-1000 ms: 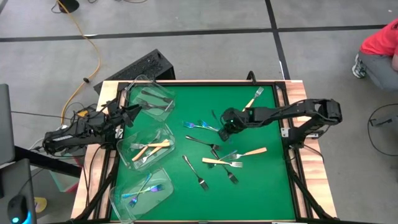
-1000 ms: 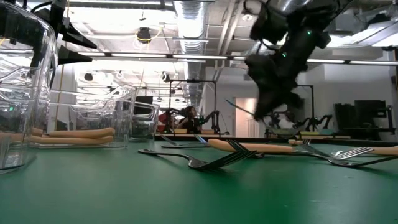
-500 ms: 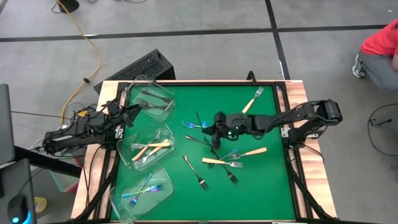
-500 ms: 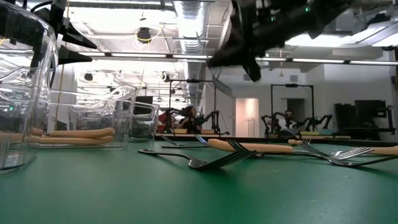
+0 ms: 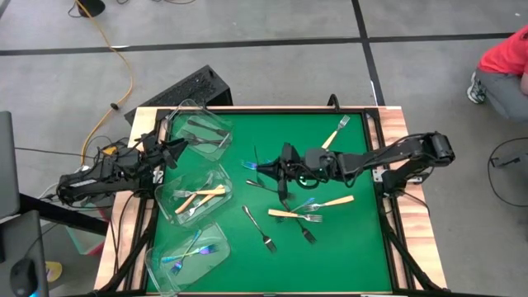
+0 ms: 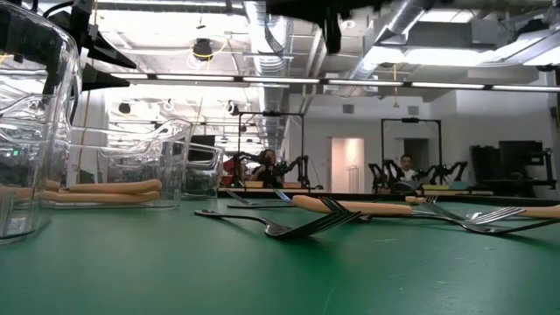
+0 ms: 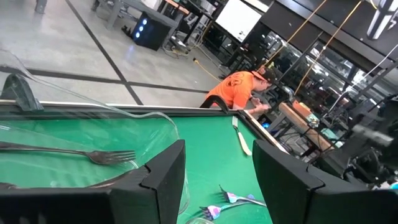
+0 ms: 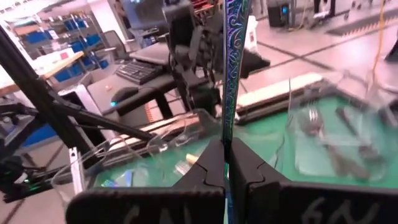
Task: Sort silverware by color (type)
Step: Put the blue fork into the bottom transparent bin
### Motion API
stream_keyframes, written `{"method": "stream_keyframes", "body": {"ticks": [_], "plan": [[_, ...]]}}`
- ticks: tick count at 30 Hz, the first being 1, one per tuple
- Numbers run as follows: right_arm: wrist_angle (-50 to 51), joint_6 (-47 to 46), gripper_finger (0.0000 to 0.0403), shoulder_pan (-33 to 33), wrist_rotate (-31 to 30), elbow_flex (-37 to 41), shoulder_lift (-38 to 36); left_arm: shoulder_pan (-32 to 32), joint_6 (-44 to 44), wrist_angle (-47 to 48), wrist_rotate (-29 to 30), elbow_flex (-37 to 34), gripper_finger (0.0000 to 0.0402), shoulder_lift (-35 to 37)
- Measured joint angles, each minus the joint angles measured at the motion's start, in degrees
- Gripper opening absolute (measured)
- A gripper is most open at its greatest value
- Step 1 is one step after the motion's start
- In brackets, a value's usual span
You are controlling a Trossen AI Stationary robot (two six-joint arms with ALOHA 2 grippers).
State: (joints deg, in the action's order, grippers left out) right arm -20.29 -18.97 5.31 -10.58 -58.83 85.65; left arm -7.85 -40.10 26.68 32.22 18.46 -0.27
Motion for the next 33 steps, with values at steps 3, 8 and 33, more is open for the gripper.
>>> {"method": "stream_keyframes", "body": {"ticks": [3,8,33], "plan": [[2.14,2.60,0.0012,0.60,-1.41,-3.73,0.00,-0.01,0.00,0.00,-0.01,0.00,0.0172,0.00],[1.77,5.41,0.0012,2.07,-3.49,-7.69,0.00,-0.01,0.00,0.00,-0.03,0.00,0.0172,0.00],[9.05,10.02,0.0011,6.87,7.06,-53.85,39.28,-0.01,1.33,1.77,-6.43,0.01,0.0172,0.02]]}}
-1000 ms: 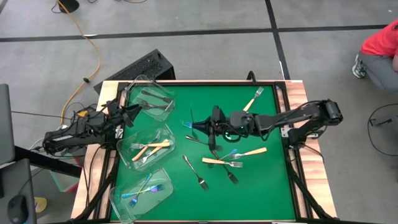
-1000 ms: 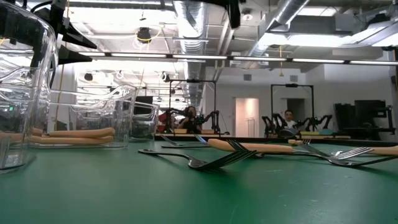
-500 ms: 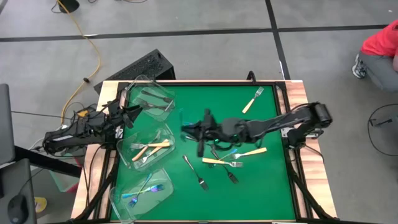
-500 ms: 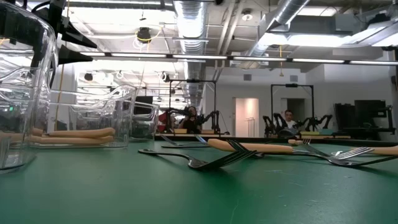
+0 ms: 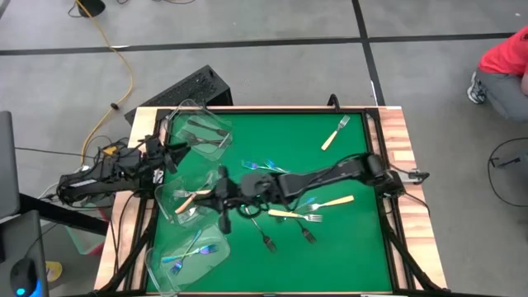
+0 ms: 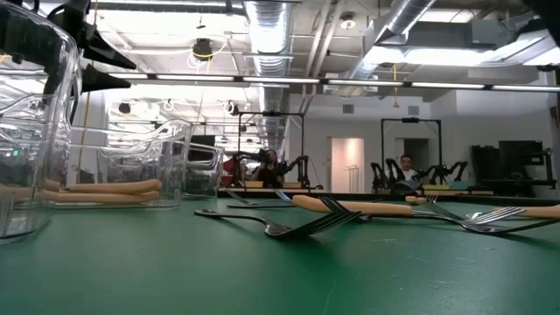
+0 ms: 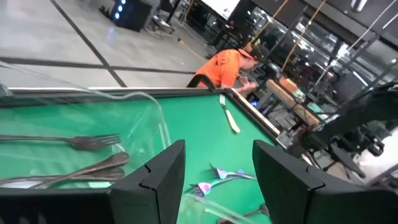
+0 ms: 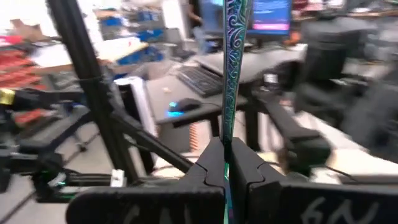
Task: Sort silverware by color (type)
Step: Put the blue fork into the bottom transparent bin
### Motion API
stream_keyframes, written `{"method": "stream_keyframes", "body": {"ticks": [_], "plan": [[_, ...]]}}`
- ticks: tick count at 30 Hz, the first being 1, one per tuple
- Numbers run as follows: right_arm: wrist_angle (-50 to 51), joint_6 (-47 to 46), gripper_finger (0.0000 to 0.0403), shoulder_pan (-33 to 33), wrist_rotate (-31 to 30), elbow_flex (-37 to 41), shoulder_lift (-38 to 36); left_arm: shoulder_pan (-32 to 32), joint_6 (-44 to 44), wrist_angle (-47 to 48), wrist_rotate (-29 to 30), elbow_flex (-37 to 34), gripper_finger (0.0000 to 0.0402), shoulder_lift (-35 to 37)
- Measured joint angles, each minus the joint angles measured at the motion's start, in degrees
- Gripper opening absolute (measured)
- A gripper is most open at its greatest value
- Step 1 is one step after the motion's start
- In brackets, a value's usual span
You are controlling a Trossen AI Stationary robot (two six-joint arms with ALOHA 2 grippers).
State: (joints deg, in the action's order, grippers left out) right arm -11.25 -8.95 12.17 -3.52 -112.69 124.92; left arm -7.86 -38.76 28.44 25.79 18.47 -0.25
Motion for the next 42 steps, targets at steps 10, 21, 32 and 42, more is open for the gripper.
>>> {"method": "stream_keyframes", "body": {"ticks": [10,21,32,42], "plan": [[4.42,-0.26,0.0011,-0.39,15.14,-21.67,16.28,0.01,0.97,4.84,0.43,0.01,0.0172,-0.02],[11.82,-1.09,0.0011,2.80,18.63,-20.48,21.48,0.00,0.55,7.37,2.31,0.01,0.0172,-0.02],[17.18,-1.13,0.0011,3.32,18.19,-20.41,25.31,0.00,0.52,7.46,3.14,0.01,0.0172,-0.02],[18.86,-1.08,0.0012,1.76,18.28,-20.41,25.35,0.00,0.02,7.65,3.11,0.01,0.0172,-0.02]]}}
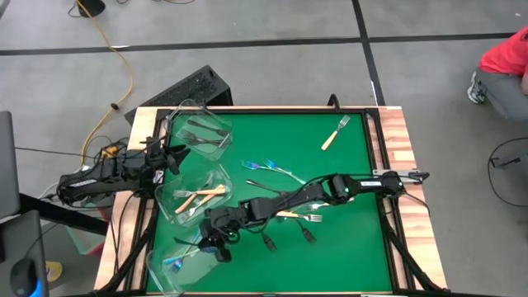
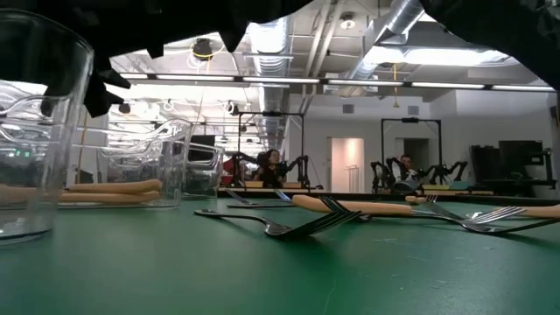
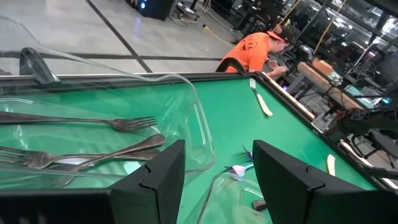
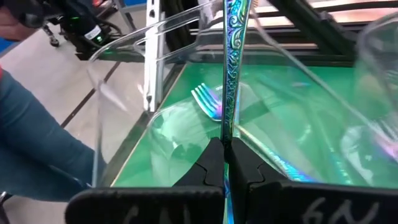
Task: Sort silverware by color (type)
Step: Put the blue fork into the bottom transparent bin, then put the black fork into the top transparent bin
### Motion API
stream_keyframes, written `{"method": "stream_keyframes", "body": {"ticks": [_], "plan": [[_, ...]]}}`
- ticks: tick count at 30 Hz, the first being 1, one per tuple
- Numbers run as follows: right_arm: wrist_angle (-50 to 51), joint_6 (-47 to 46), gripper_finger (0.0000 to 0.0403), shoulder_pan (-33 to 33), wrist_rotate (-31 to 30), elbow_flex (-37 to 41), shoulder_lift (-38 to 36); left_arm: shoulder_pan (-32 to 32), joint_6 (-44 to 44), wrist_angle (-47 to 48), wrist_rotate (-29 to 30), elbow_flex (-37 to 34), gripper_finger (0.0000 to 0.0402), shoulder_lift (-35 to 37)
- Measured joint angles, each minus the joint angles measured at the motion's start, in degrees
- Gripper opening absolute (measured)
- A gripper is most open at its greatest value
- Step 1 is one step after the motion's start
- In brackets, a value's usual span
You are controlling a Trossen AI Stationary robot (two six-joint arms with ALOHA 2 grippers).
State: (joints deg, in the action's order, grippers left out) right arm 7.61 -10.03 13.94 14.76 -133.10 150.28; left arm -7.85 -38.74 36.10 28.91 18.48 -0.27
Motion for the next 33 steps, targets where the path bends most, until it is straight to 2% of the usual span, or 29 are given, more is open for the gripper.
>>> {"method": "stream_keyframes", "body": {"ticks": [12,33], "plan": [[0.33,-0.18,0.0052,-0.24,-0.01,0.00,0.00,0.00,0.04,0.02,0.42,-0.02,0.0172,0.00],[0.36,1.21,0.0057,-0.55,0.18,0.10,-0.75,0.02,0.00,0.04,0.46,0.00,0.0172,0.00]]}}
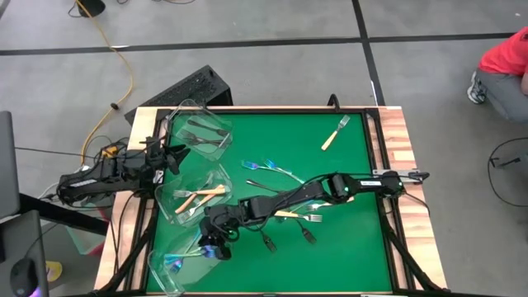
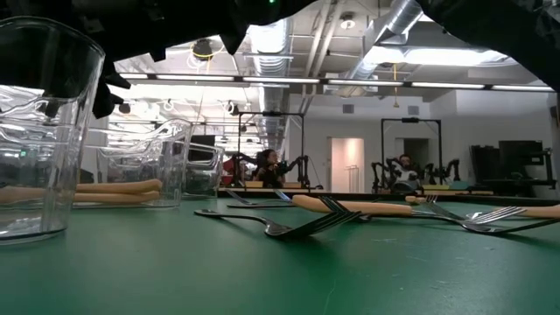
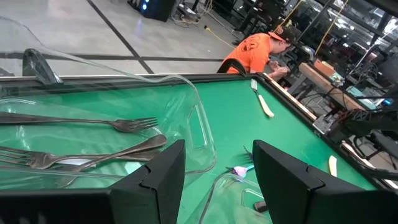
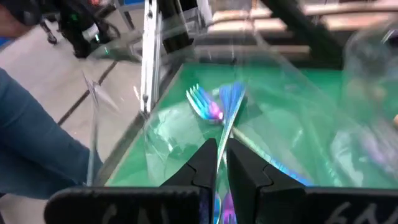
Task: Sort silverware by color (type)
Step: Put the black fork into the top transparent bin
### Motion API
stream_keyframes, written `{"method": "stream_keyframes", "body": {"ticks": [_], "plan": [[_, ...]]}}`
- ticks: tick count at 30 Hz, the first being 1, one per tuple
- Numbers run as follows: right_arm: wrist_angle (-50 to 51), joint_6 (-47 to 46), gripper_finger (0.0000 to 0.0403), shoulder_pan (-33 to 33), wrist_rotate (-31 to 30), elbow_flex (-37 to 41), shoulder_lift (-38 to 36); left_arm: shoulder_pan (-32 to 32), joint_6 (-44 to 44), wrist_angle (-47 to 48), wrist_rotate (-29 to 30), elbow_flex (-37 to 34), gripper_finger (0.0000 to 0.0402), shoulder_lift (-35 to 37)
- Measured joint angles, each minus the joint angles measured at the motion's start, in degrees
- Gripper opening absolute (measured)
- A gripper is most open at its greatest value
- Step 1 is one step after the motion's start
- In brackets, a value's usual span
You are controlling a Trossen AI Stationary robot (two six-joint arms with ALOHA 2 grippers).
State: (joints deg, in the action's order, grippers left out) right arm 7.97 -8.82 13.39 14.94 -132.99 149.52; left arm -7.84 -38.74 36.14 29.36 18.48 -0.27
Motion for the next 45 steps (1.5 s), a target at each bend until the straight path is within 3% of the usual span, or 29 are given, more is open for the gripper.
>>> {"method": "stream_keyframes", "body": {"ticks": [8,16,31,40,43,45], "plan": [[-2.57,0.31,0.0057,-2.13,0.17,-2.00,-5.22,-0.02,-1.18,0.07,-0.01,-0.01,0.0172,0.01],[6.91,0.33,0.0057,-7.74,-0.13,-1.80,-15.98,-0.01,-2.50,0.55,-0.11,-0.02,0.0172,0.01],[47.16,0.31,0.0057,-19.87,-4.21,-1.83,-37.20,-0.02,-6.01,0.44,-0.28,-0.02,0.0172,0.02],[73.14,1.72,0.0057,-25.66,-5.11,-1.83,-42.78,0.00,-7.04,0.38,-2.08,-0.02,0.0172,0.00],[82.22,5.08,0.0056,-25.71,-10.59,-1.68,-42.90,0.00,-6.42,0.37,-1.46,-0.02,0.0172,0.00],[81.30,6.71,0.0055,-24.88,-13.54,1.14,-43.15,0.00,-6.82,0.39,-0.31,-0.02,0.0172,0.00]]}}
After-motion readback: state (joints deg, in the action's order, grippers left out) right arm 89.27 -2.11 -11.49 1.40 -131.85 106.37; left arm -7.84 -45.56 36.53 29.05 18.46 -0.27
